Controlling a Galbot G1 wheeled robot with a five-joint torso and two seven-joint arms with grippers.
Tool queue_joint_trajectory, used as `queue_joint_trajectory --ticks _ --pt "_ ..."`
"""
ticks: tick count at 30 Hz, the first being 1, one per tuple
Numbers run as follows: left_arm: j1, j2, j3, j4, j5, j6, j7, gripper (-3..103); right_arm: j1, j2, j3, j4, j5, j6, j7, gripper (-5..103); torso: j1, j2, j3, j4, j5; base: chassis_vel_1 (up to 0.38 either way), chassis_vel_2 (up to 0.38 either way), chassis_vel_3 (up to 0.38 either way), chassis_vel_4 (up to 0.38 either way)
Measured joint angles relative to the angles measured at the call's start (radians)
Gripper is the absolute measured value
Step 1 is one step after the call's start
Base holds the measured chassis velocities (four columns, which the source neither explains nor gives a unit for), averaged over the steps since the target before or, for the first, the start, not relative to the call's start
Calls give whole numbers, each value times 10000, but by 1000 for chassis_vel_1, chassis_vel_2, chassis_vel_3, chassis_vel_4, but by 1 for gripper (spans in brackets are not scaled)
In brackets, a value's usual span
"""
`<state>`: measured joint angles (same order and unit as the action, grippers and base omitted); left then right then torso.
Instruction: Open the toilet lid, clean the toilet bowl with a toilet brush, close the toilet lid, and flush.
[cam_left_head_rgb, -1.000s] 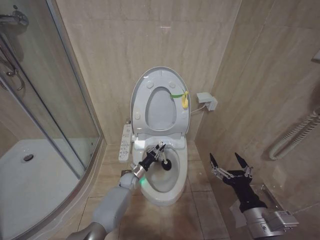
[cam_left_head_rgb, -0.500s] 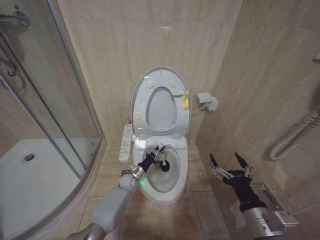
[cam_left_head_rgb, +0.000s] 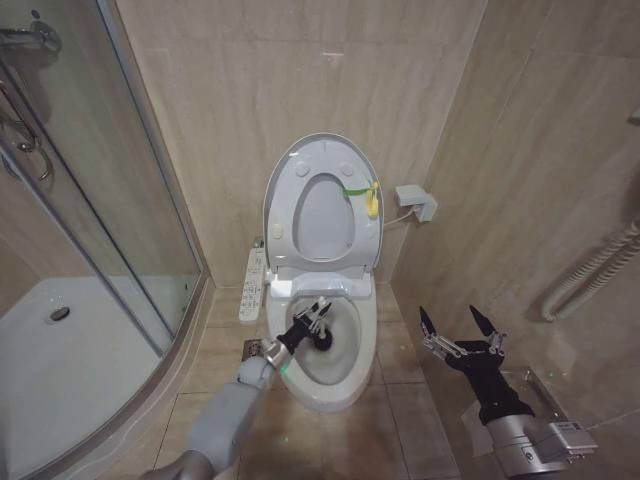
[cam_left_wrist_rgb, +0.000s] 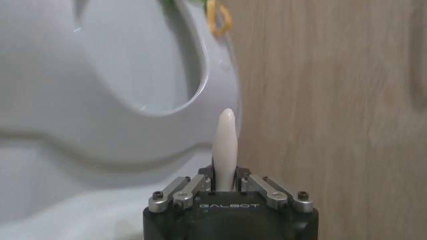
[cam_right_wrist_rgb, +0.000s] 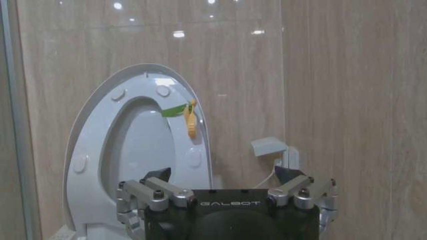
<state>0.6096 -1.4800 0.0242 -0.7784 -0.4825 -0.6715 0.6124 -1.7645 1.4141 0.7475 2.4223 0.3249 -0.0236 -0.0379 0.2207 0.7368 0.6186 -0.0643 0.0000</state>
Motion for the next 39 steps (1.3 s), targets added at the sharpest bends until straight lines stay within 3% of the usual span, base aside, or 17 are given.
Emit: queue_joint_trajectory --ticks 4,7,9,13,16,19,20,22,25,30,33,36,39 --pt "-46 -155 194 -280 -519 139 42 19 0 0 0 0 0 0 0 100 0 0 0 -1 0 0 0 0 0" --pt "-125 -205 145 -166 -399 91 66 19 0 0 0 -1 0 0 0 100 0 0 0 1 0 0 0 0 0" --pt "-293 -237 -146 386 529 -393 167 19 0 0 0 0 0 0 0 100 1 0 0 6 0 0 0 0 0" --pt "-367 -188 -400 674 1302 -867 192 19 0 0 0 0 0 0 0 100 1 0 1 6 0 0 0 0 0" --pt "-373 -205 -471 660 1345 -938 192 19 0 0 0 0 0 0 0 100 0 0 0 6 1 0 0 0 0" --pt "-308 -241 -111 226 -112 -518 209 19 0 0 0 0 0 0 0 100 0 0 0 2 0 0 0 0 0" --pt "-308 -241 -111 226 -112 -518 209 19 0 0 0 0 0 0 0 100 0 0 0 2 0 0 0 0 0" --pt "-305 -361 16 35 -994 -278 241 19 0 0 0 0 0 0 0 100 0 0 0 2 1 0 0 0 0" --pt "-358 -488 -26 49 -1137 -276 309 19 0 0 0 0 0 0 0 100 0 0 0 2 0 0 0 0 0" --pt "-444 -589 -212 554 -543 -671 532 19 0 0 0 0 0 0 0 100 0 0 0 5 1 0 0 0 0" --pt "-497 -625 -656 1029 755 -1162 649 19 0 0 0 0 0 0 0 100 0 0 0 7 1 0 0 0 0" --pt "-555 -638 -819 1201 1315 -1378 654 19 0 0 0 0 0 0 0 100 0 0 0 5 0 0 0 0 0" --pt "-595 -631 -855 1219 1430 -1431 633 19 0 0 0 0 0 0 0 100 0 0 0 5 1 0 0 0 0"
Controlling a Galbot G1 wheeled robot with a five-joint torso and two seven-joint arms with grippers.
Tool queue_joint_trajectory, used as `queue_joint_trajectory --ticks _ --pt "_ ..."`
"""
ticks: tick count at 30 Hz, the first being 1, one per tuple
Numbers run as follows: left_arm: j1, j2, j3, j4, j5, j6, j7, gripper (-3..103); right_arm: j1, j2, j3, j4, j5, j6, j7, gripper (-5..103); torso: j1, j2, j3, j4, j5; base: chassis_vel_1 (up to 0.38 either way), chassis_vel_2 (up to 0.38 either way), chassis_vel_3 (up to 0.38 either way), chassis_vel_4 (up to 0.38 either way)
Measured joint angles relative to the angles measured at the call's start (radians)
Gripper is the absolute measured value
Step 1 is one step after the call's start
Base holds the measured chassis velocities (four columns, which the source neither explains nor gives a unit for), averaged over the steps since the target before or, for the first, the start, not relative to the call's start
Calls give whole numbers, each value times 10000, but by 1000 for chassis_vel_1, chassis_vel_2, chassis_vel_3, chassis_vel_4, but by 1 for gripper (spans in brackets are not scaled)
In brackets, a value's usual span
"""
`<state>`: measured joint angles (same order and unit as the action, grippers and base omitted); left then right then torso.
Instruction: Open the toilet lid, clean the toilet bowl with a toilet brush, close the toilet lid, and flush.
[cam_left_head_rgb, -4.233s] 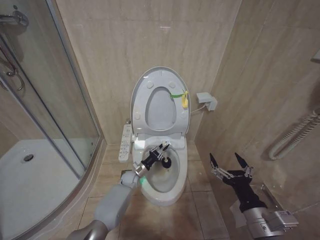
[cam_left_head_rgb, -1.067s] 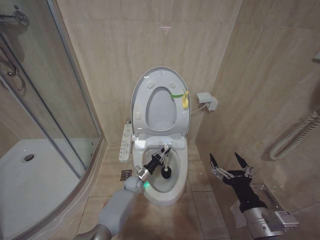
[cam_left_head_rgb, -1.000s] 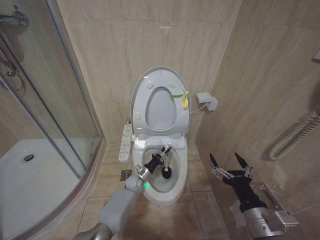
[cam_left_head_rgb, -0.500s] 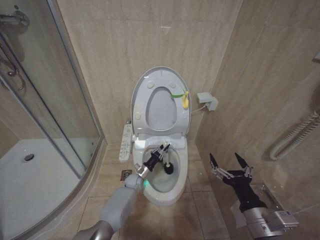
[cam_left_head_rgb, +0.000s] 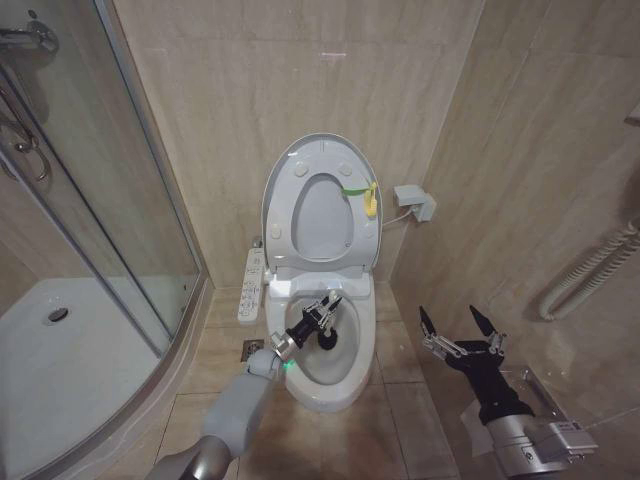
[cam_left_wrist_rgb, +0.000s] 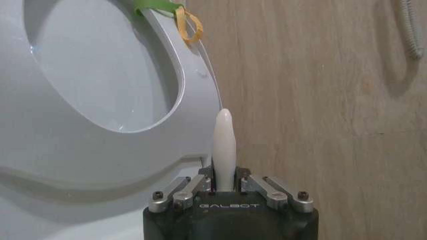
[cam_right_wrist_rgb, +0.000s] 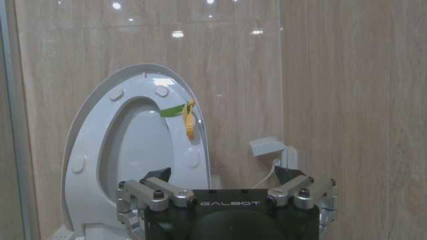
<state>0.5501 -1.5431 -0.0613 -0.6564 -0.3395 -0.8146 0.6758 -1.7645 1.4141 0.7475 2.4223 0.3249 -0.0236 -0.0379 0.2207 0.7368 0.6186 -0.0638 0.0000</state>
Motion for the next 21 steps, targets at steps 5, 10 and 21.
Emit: queue_joint_trajectory --ticks 5,10,21 --pt "80 -54 221 -376 -1287 376 -29 19 0 0 0 0 0 0 0 100 0 0 -1 -3 0 0 0 0 0" --pt "86 -240 252 -280 -1902 554 128 19 0 0 0 0 0 0 0 100 -1 1 -1 -4 -1 0 0 0 0" --pt "-17 -65 -157 180 65 -8 172 19 0 0 0 0 0 0 0 100 0 1 0 1 0 0 0 0 0"
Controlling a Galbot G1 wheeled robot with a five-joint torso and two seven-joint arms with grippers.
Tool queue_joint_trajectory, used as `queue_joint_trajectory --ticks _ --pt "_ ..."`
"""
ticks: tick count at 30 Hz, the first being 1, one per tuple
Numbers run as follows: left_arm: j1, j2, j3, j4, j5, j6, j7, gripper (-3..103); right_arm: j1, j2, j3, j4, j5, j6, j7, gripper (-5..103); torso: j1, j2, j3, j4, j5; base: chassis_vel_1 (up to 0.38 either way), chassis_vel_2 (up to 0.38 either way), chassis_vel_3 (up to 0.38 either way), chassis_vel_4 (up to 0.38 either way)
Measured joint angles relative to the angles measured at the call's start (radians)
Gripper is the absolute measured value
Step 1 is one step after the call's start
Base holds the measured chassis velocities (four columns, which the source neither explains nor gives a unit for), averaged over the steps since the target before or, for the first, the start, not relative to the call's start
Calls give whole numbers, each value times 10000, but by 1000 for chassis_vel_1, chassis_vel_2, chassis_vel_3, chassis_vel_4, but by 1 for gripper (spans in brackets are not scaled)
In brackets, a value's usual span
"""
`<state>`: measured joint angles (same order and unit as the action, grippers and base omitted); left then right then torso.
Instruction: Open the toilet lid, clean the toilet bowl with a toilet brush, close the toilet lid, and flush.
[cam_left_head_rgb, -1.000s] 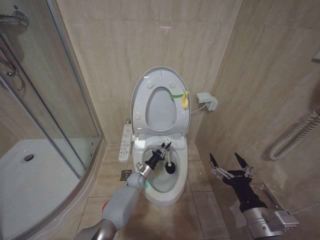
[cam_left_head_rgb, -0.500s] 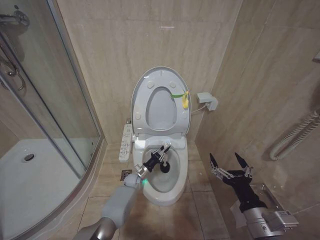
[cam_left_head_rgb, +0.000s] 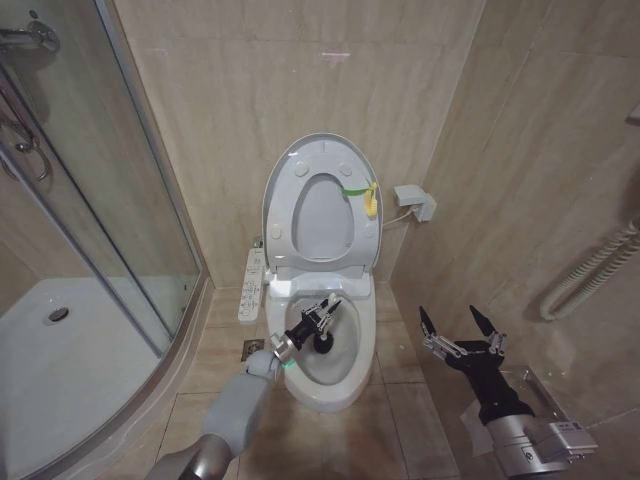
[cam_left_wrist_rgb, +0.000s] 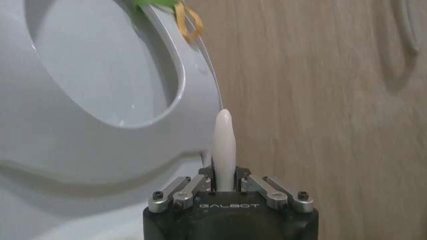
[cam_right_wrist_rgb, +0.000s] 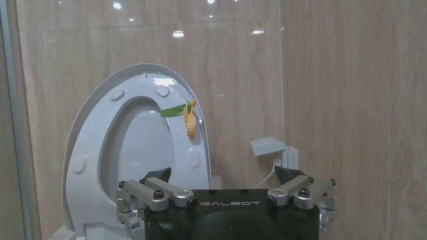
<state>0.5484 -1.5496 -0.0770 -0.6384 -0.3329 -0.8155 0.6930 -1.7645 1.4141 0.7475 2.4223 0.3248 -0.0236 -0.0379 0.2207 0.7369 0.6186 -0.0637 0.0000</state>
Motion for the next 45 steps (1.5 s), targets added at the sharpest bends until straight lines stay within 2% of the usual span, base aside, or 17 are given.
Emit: queue_joint_trajectory --ticks 2,4,5,8,13,18,19,21,27,29,30,33,36,38,41,42,45 --pt "5 -32 44 -69 -277 25 -10 19 0 0 0 0 0 0 0 100 0 0 0 0 0 0 0 0 0" --pt "63 -135 325 -396 -1560 365 -84 19 0 0 0 0 0 0 0 100 0 0 0 -5 0 0 0 0 0" --pt "63 -135 325 -396 -1560 365 -84 19 0 0 0 0 0 0 0 100 0 0 0 -5 0 0 0 0 0" --pt "86 -308 626 -558 -2908 742 -218 19 0 0 0 0 0 0 0 100 0 0 0 -3 1 0 0 0 0" --pt "1 -403 489 -13 -2817 578 -99 19 0 0 0 -1 0 0 0 100 0 0 0 -3 1 0 0 0 0" --pt "-23 -250 225 354 -2291 295 0 19 0 0 0 0 0 0 0 100 0 0 0 -1 0 0 0 0 0" --pt "-88 -216 95 486 -1817 139 -15 19 0 0 0 0 0 0 0 100 0 0 0 0 -1 0 0 0 0" --pt "-170 -119 -3 505 -1177 23 -188 19 0 0 0 0 0 0 0 100 0 0 0 -2 0 0 0 0 0" --pt "-102 -159 7 -2 -919 -4 -763 19 0 0 0 0 0 0 0 100 0 -1 0 -3 0 0 0 0 0" --pt "-50 -324 176 -22 -1742 104 -981 19 0 -1 0 0 0 0 0 100 0 -1 0 -3 0 0 0 0 0" --pt "-50 -324 176 -22 -1742 104 -981 19 0 -1 0 0 0 0 0 100 0 -1 0 -3 0 0 0 0 0" --pt "198 -403 651 -379 -3491 762 -1087 19 0 0 0 0 0 0 0 100 0 -1 0 -3 -1 0 0 0 0" --pt "366 -374 798 -539 -4068 1123 -1109 19 0 0 0 0 0 0 0 100 -1 -1 0 0 0 0 0 0 0" --pt "381 -351 797 -480 -4037 1133 -1026 19 0 0 0 0 0 0 0 100 0 -1 -1 2 1 0 0 0 0" --pt "392 -73 537 -356 -2962 1109 -831 19 0 0 0 0 0 0 0 100 -1 0 -1 0 0 0 0 0 0" --pt "392 -73 537 -356 -2962 1109 -831 19 0 0 0 0 0 0 0 100 -1 0 -1 0 0 0 0 0 0" --pt "199 200 199 -339 -1528 919 -766 19 0 0 0 0 0 0 1 100 0 -1 0 -4 -3 0 0 0 0"
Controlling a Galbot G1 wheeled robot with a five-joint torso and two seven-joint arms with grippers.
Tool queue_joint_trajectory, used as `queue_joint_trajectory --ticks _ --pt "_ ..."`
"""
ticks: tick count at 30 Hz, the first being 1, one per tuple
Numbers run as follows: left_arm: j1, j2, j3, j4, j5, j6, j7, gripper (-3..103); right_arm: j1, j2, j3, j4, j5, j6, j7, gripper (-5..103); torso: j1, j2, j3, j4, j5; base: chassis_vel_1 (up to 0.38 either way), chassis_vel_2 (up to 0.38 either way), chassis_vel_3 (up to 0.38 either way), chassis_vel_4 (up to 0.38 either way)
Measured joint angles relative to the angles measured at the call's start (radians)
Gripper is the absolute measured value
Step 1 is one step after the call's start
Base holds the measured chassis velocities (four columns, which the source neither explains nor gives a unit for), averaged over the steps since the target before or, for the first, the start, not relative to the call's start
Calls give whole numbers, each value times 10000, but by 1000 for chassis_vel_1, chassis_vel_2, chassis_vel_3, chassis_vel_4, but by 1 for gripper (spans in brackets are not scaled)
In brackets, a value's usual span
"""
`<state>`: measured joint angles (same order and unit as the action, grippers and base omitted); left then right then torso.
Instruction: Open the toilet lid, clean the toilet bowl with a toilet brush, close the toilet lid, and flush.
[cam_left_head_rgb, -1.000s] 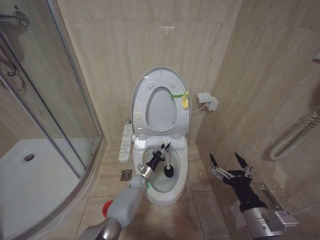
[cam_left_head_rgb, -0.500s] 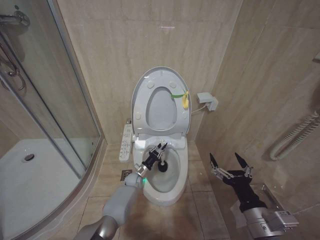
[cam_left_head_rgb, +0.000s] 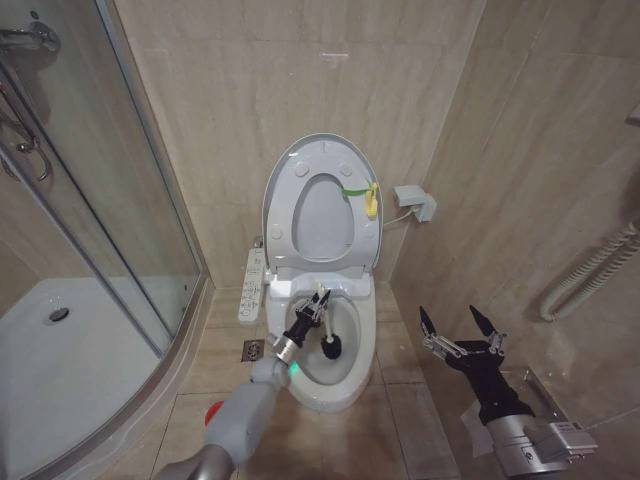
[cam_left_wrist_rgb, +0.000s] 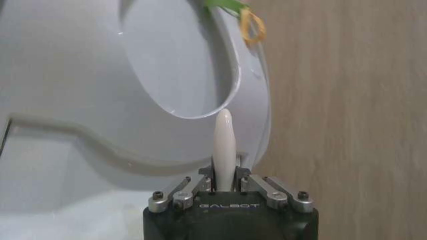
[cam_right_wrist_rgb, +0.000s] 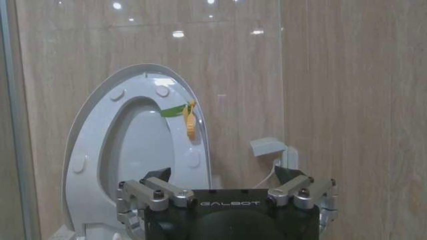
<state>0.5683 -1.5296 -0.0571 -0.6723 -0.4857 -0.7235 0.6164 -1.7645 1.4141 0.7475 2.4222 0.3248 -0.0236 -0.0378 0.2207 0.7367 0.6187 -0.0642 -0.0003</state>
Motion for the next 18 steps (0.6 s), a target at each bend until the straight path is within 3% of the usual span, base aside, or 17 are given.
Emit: queue_joint_trajectory --ticks 1,4,7,14,18 --pt "0 0 0 0 0 0 0 19 0 0 0 0 0 0 0 100 0 0 0 0 0 0 0 0 0" --pt "-296 310 -235 -161 1492 -188 37 19 0 0 0 0 0 0 -1 100 0 0 0 3 3 0 0 0 0" --pt "-420 348 -297 -185 1995 -352 113 19 0 0 0 0 0 0 -1 100 0 0 0 3 1 0 0 0 0" --pt "-366 135 -280 -36 2101 -478 105 19 0 0 0 0 0 0 0 100 0 0 0 0 2 0 0 0 0" --pt "-357 -135 -240 670 1318 -729 174 19 0 0 0 0 0 0 -1 100 0 0 0 3 2 0 0 0 0"
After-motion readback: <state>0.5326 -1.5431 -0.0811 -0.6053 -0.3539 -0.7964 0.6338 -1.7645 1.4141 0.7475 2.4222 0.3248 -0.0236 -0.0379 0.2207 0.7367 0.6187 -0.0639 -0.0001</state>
